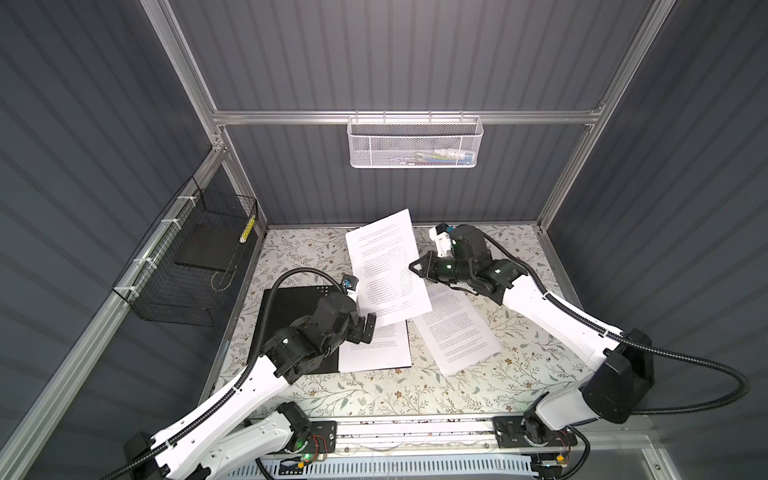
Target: Put the files into the folder
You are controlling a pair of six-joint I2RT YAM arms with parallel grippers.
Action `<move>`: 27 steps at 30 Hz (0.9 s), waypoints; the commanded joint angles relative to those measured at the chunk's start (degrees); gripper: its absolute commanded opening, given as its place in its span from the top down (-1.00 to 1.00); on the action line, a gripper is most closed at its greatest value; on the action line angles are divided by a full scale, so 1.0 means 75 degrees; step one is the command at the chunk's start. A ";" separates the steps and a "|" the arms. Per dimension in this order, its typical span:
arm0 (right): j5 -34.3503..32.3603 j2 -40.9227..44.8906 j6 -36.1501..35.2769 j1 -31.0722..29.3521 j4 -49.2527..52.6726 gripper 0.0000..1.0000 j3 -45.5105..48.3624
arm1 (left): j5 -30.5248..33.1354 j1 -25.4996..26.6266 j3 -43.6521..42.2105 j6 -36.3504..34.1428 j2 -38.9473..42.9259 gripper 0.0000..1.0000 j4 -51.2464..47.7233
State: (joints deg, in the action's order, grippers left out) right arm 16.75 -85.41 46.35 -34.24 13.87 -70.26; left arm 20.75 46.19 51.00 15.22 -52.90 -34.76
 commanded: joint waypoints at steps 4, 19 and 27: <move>-0.0749 -0.0633 0.0981 -0.0169 -0.1617 1.00 0.1714 | -0.0948 -0.0500 -0.0191 -0.0234 -0.0332 -1.00 0.0102; -0.1109 -0.1847 0.1305 -0.1173 -0.2186 1.00 0.1839 | -0.2332 -0.1208 -0.0238 -0.0166 -0.0893 -1.00 0.0364; -0.0846 -0.2402 0.1439 -0.1374 -0.2462 1.00 0.1556 | -0.2555 -0.1298 -0.0239 -0.0155 -0.0985 -0.99 0.0369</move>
State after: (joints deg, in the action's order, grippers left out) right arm 9.91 -101.60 56.58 -43.83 -3.73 -56.82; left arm 3.31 36.99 49.65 14.41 -60.34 -32.58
